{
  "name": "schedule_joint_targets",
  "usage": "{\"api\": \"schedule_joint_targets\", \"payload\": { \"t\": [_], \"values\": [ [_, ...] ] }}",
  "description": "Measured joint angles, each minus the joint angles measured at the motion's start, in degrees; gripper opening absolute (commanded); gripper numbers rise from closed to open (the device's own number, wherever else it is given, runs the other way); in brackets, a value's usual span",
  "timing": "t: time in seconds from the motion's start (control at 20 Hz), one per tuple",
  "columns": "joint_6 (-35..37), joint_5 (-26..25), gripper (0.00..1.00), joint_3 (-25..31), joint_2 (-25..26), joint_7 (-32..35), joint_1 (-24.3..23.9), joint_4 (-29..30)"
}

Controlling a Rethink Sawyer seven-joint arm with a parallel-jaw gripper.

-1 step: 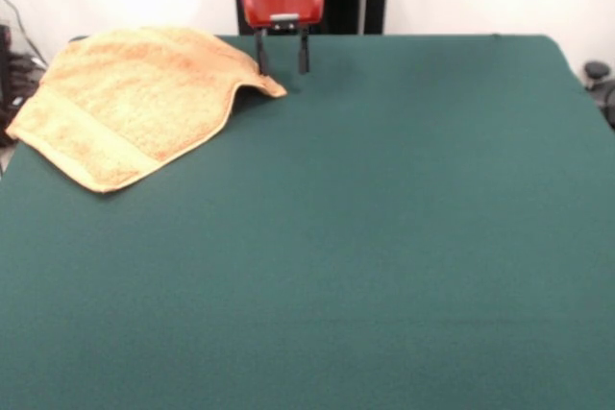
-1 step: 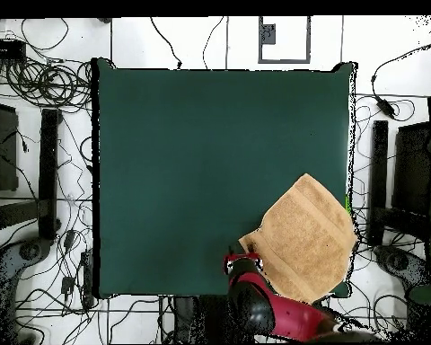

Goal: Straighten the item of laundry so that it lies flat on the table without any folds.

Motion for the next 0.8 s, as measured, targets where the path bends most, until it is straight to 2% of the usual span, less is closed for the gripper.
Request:
{"api": "schedule_joint_targets", "payload": {
  "t": [0.15,0.35,0.8],
  "values": [
    [5.4,0.0,1.00,1.1,-4.4,0.0,-1.2,0.0],
    [8.6,-0.1,1.00,1.5,-6.8,0.0,-1.8,0.0],
    [9.3,-0.2,1.00,1.5,-5.8,0.0,-1.2,-1.3]
  ]
}}
